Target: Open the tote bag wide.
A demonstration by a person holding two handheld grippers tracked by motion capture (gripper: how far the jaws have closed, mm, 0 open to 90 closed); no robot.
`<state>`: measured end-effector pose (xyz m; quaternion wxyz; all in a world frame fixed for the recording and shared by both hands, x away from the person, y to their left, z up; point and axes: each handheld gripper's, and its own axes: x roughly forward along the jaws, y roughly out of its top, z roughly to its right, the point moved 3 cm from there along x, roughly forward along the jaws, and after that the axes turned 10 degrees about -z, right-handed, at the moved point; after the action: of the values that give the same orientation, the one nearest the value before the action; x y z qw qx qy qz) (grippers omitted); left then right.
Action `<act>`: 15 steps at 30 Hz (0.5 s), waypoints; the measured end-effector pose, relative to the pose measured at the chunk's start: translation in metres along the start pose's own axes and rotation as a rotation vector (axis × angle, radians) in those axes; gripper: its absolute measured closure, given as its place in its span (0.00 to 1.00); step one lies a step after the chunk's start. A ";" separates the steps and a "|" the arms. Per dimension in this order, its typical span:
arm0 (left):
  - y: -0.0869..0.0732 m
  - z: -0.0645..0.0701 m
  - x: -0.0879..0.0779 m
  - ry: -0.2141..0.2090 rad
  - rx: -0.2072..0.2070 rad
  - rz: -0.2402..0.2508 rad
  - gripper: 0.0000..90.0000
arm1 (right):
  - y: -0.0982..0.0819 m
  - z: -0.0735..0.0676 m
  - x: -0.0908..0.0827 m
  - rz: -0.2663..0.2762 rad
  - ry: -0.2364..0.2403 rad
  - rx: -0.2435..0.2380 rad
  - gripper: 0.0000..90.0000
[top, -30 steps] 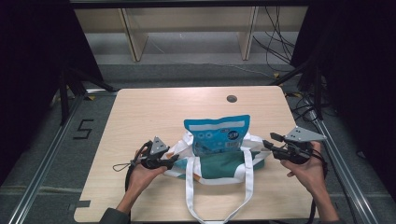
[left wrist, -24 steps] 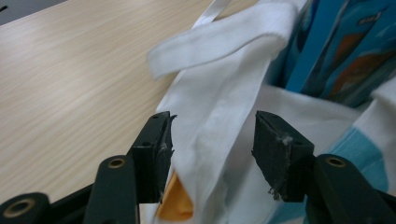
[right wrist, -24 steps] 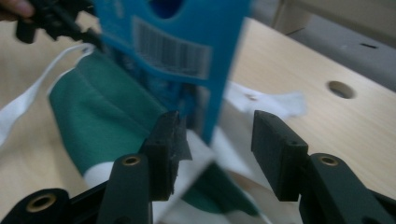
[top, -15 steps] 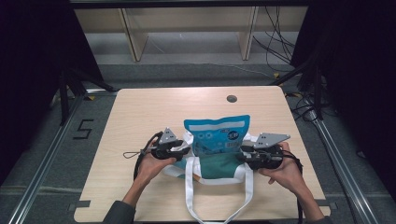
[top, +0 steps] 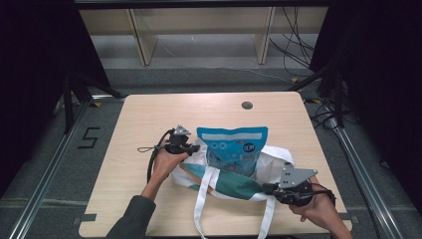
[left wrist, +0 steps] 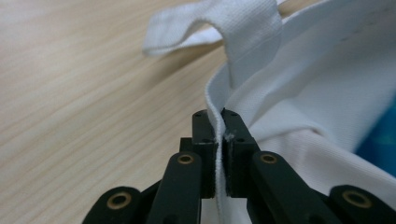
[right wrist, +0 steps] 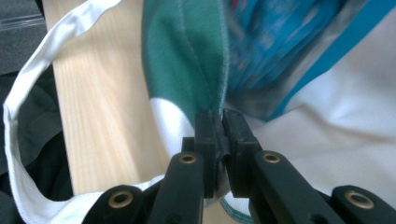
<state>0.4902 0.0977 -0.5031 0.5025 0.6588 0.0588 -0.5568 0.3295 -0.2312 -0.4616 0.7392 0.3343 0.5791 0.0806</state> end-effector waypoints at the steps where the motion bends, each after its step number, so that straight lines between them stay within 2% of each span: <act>1: 0.001 -0.002 0.004 -0.011 -0.016 -0.005 0.94 | -0.002 -0.002 0.003 -0.018 0.003 0.001 0.95; 2: 0.001 -0.003 0.008 -0.016 -0.032 -0.021 0.94 | -0.003 -0.006 0.006 -0.032 0.001 0.022 0.95; 4: 0.000 -0.002 0.018 0.005 -0.007 -0.056 0.94 | -0.007 -0.012 0.020 -0.064 0.019 -0.014 0.95; 5: -0.001 -0.001 0.022 0.010 -0.005 -0.049 0.94 | -0.010 -0.018 0.028 -0.086 0.010 0.010 0.95; 6: -0.002 -0.002 0.022 0.009 -0.015 -0.038 0.94 | -0.013 -0.023 0.039 -0.118 0.008 0.010 0.95; 7: -0.003 -0.001 0.021 0.014 -0.032 -0.021 0.94 | -0.012 -0.022 0.038 -0.119 0.012 0.016 0.95; 8: -0.003 -0.001 0.019 0.022 -0.025 -0.012 0.92 | -0.012 -0.021 0.038 -0.105 0.014 0.018 0.95; 9: -0.004 -0.001 0.012 0.028 -0.005 -0.022 0.88 | -0.013 -0.021 0.038 -0.101 0.017 0.026 0.95; 10: -0.005 0.000 0.007 0.057 0.001 -0.030 0.80 | -0.013 -0.020 0.038 -0.094 0.020 0.041 0.95; 11: -0.006 0.001 0.002 0.065 -0.004 -0.027 0.71 | -0.013 -0.017 0.036 -0.086 0.016 0.042 0.93; 12: -0.007 0.002 -0.005 0.060 0.004 -0.016 0.68 | -0.011 -0.016 0.035 -0.078 0.026 0.035 0.91; 13: -0.009 0.006 -0.015 0.043 0.001 0.012 0.63 | -0.010 -0.015 0.031 -0.078 0.036 0.071 0.85; 14: -0.010 0.009 -0.024 0.039 -0.004 0.037 0.58 | -0.007 -0.013 0.027 -0.044 0.026 0.088 0.76; 15: -0.009 0.013 -0.029 0.039 -0.031 0.073 0.53 | -0.004 -0.011 0.021 -0.021 0.023 0.116 0.72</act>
<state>0.4649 0.1067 -0.4840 0.5314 0.6632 0.0531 -0.5243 0.3249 -0.2197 -0.4820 0.7126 0.3696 0.5947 0.0431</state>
